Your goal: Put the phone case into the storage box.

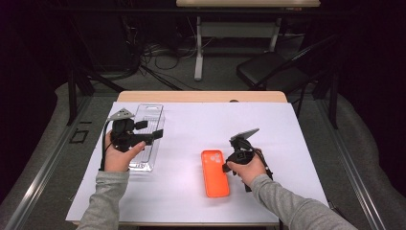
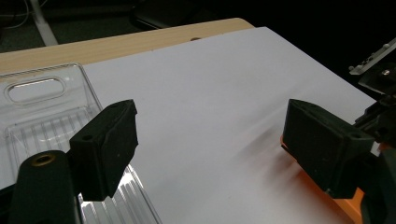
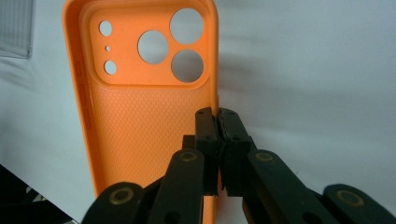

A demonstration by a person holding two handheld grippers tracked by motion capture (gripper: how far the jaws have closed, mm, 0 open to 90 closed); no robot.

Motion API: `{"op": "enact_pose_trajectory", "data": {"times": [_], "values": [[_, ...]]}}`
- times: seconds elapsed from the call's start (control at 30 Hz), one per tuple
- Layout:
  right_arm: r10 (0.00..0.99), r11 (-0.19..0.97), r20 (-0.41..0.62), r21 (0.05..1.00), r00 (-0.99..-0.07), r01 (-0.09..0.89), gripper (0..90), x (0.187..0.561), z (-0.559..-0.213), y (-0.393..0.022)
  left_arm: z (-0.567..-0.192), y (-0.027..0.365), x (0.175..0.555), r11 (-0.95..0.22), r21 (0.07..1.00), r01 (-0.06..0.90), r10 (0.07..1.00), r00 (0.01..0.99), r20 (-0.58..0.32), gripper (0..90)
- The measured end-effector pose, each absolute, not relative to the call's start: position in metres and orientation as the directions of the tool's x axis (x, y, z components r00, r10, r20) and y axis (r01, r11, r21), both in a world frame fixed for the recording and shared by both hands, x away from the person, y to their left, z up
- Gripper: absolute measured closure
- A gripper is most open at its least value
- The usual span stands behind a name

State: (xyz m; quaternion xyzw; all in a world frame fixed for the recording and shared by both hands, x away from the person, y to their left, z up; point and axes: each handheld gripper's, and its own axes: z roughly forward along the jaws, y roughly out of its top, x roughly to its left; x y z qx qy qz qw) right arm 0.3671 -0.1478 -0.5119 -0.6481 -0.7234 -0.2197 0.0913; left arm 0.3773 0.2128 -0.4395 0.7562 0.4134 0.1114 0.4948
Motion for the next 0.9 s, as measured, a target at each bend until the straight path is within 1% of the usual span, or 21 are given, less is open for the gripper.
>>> {"op": "enact_pose_trajectory", "data": {"times": [0.17, 0.27, 0.37, 0.4, 0.47, 0.57, 0.7, 0.73, 0.9], "values": [[0.890, 0.057, 0.429, 0.231, -0.154, 0.971, 87.7, 0.367, -0.509, -0.149, -0.440, 0.212, 0.378, -0.178, 0.840, 0.513, 0.734, 0.637, -0.234, 17.9], [0.884, 0.039, 0.444, 0.239, -0.144, 0.970, 87.7, 0.368, -0.507, -0.149, -0.440, 0.212, 0.378, -0.174, 0.840, 0.514, 0.735, 0.635, -0.237, 17.9], [0.876, 0.040, 0.453, 0.272, -0.165, 0.961, 87.7, 0.370, -0.503, -0.149, -0.440, 0.212, 0.378, -0.171, 0.840, 0.514, 0.737, 0.633, -0.237, 17.9], [0.876, 0.025, 0.459, 0.271, -0.152, 0.962, 87.7, 0.370, -0.501, -0.149, -0.440, 0.212, 0.378, -0.172, 0.840, 0.514, 0.737, 0.633, -0.237, 17.9], [0.868, 0.026, 0.464, 0.308, -0.174, 0.951, 87.7, 0.371, -0.500, -0.149, -0.441, 0.212, 0.378, -0.174, 0.839, 0.515, 0.737, 0.633, -0.235, 17.9], [0.871, 0.039, 0.451, 0.336, -0.197, 0.941, 87.6, 0.372, -0.496, -0.148, -0.441, 0.210, 0.378, -0.174, 0.838, 0.517, 0.737, 0.633, -0.237, 17.9], [0.859, 0.022, 0.466, 0.377, -0.210, 0.926, 87.6, 0.373, -0.491, -0.146, -0.442, 0.209, 0.378, -0.180, 0.838, 0.515, 0.738, 0.634, -0.231, 17.9], [0.859, 0.037, 0.458, 0.390, -0.229, 0.920, 87.7, 0.374, -0.490, -0.146, -0.442, 0.209, 0.378, -0.183, 0.839, 0.513, 0.738, 0.636, -0.228, 17.9], [0.846, 0.019, 0.480, 0.408, -0.232, 0.913, 87.7, 0.376, -0.486, -0.146, -0.442, 0.208, 0.377, -0.178, 0.843, 0.508, 0.740, 0.633, -0.226, 17.9]]}}
